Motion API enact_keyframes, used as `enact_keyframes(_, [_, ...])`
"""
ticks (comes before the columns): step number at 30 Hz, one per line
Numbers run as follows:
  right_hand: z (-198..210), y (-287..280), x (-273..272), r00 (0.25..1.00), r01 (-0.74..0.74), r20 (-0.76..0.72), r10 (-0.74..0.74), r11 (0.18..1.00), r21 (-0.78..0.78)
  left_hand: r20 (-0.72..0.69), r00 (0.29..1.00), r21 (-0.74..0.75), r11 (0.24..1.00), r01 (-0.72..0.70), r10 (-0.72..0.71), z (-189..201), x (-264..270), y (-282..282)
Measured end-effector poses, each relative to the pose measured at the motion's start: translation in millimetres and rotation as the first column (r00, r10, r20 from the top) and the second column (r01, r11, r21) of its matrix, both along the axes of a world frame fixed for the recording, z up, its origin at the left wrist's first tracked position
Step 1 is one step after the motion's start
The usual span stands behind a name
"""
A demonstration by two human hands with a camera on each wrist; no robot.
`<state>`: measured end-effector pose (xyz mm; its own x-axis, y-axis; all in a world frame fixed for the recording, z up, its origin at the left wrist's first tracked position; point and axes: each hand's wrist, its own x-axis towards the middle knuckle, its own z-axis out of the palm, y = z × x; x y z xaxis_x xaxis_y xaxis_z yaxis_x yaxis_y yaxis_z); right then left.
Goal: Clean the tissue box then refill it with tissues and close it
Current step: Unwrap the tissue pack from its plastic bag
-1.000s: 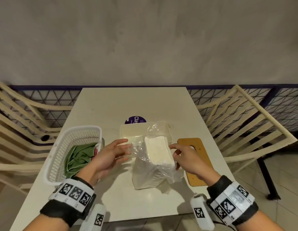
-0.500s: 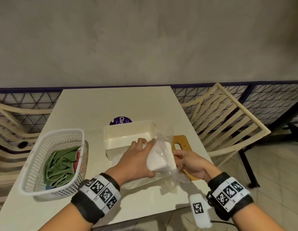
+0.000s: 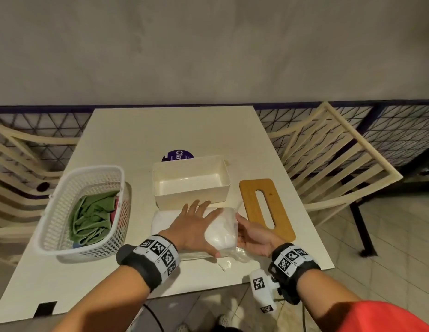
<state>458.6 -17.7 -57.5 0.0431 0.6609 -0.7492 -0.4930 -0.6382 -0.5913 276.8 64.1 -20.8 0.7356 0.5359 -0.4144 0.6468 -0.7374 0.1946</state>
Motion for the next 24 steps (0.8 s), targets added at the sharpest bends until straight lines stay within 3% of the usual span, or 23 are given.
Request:
enact_keyframes(4, [1, 3, 2, 0.991, 0.071, -0.110, -0.071, 0.997, -0.006, -0.018, 1.000, -0.024, 1.000, -0.018, 0.017, -7, 2, -2])
enact_keyframes(6, [-3, 2, 6, 0.993, 0.088, -0.079, -0.092, 0.995, -0.053, -0.010, 1.000, -0.031, 0.999, -0.022, 0.022, -9, 2, -3])
enact_keyframes(17, [5, 22, 0, 0.984, -0.154, 0.080, 0.161, 0.984, -0.086, 0.020, 0.999, 0.003, 1.000, -0.030, 0.030, -9, 4, -5])
enact_keyframes(22, [9, 28, 1, 0.970, -0.219, 0.076, 0.230, 0.967, -0.129, 0.019, 0.999, -0.089, 0.995, -0.039, 0.041, -5, -14, 7])
enact_keyframes(24, [10, 29, 4, 0.971, -0.218, 0.069, 0.228, 0.967, -0.134, -0.025, 0.998, -0.058, 0.997, -0.051, 0.050, -4, -29, 17])
